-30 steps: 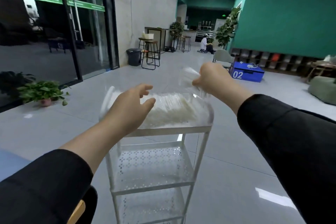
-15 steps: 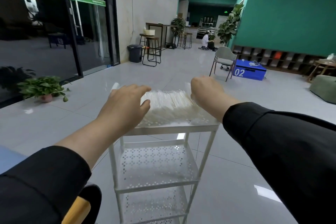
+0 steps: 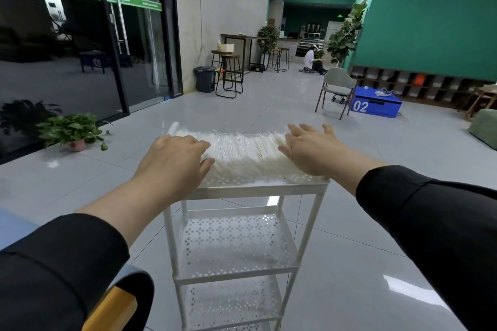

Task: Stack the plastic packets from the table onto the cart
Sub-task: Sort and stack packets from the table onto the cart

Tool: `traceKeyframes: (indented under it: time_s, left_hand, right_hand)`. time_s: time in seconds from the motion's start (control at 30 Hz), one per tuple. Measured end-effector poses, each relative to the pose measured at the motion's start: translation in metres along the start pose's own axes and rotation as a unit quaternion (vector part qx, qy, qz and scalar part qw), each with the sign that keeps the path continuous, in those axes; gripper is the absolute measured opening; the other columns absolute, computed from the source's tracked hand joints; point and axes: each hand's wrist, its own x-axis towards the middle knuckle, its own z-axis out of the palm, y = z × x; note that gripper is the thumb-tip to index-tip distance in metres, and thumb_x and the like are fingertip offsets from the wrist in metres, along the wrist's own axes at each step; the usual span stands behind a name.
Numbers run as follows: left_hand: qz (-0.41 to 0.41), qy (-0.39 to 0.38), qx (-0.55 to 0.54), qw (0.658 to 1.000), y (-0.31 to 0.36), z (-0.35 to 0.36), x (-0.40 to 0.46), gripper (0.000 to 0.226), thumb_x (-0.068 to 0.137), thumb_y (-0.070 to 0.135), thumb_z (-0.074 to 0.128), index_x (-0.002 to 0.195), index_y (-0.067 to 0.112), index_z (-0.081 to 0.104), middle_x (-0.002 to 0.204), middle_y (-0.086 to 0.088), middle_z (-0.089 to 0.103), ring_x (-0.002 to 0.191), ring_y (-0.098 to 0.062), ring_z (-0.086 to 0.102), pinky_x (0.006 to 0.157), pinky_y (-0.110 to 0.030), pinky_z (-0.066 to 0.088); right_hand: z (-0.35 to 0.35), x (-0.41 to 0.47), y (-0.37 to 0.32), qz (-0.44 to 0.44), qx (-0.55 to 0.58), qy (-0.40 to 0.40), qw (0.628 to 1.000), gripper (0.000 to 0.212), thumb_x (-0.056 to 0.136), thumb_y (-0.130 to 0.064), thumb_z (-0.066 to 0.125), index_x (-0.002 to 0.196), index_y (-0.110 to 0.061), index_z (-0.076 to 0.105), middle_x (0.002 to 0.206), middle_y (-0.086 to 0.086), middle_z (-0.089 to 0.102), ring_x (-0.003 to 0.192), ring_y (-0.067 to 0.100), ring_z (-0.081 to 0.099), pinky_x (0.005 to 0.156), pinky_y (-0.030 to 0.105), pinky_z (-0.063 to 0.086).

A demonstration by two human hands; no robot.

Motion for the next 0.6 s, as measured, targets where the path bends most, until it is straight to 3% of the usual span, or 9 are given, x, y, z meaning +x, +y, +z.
traceKeyframes:
  time_s: [0.07,0.17,0.3,0.43,0.53,0.6]
  left_hand:
    - [0.003,-0.009,0.003,1.000,-0.001,0.003,0.000,0.048,0.104,0.055,0.031,0.137,0.031,0.056,0.129,0.010,0.063,0.124,-0.016,0.054,0.113,-0.039,0.028]
    - [0.008,-0.014,0.016,1.000,-0.005,0.007,0.001,0.050,0.102,0.058,0.026,0.128,0.031,0.060,0.118,0.012,0.064,0.118,-0.014,0.056,0.115,-0.041,0.027]
    - [0.013,-0.018,0.029,0.999,-0.005,0.008,0.001,0.048,0.101,0.058,0.025,0.111,0.030,0.064,0.103,0.013,0.061,0.109,-0.013,0.057,0.115,-0.041,0.027]
    - [0.010,-0.012,0.002,1.000,-0.005,0.006,-0.001,0.049,0.103,0.056,0.028,0.125,0.027,0.061,0.117,0.012,0.063,0.118,-0.013,0.055,0.119,-0.042,0.025]
    - [0.013,0.007,-0.002,1.000,-0.006,0.004,-0.007,0.050,0.104,0.055,0.031,0.131,0.026,0.060,0.128,0.008,0.061,0.125,-0.015,0.052,0.118,-0.042,0.027]
    - [0.013,0.018,-0.012,1.000,-0.004,0.001,-0.012,0.049,0.104,0.054,0.033,0.133,0.024,0.059,0.132,0.006,0.060,0.127,-0.017,0.051,0.115,-0.042,0.030]
  right_hand:
    - [0.001,-0.001,0.000,-0.008,0.003,0.010,1.000,0.065,0.107,-0.054,0.014,0.155,-0.014,0.029,0.170,0.003,0.003,0.156,0.024,0.003,0.120,0.064,0.007]
    - [0.002,0.000,-0.001,-0.020,-0.028,-0.013,0.999,0.064,0.107,-0.053,0.013,0.153,-0.014,0.034,0.168,0.003,0.014,0.156,0.021,0.007,0.120,0.065,0.004]
    - [0.001,0.001,-0.002,-0.024,0.010,-0.007,1.000,0.065,0.106,-0.054,0.010,0.151,-0.016,0.038,0.165,0.002,0.027,0.155,0.020,0.013,0.120,0.063,-0.002]
    - [-0.010,0.000,-0.001,-0.015,0.109,0.042,0.993,0.060,0.107,-0.051,0.013,0.151,-0.020,0.040,0.162,0.000,0.035,0.151,0.017,0.026,0.124,0.056,-0.002]
    - [-0.016,-0.005,-0.001,-0.036,0.127,0.070,0.989,0.055,0.108,-0.048,0.019,0.139,-0.018,0.053,0.152,0.000,0.049,0.141,0.018,0.044,0.123,0.052,0.003]
    - [-0.020,-0.010,-0.005,-0.057,0.132,0.098,0.985,0.054,0.107,-0.050,0.024,0.143,-0.020,0.052,0.152,-0.003,0.049,0.140,0.018,0.046,0.124,0.051,0.011]
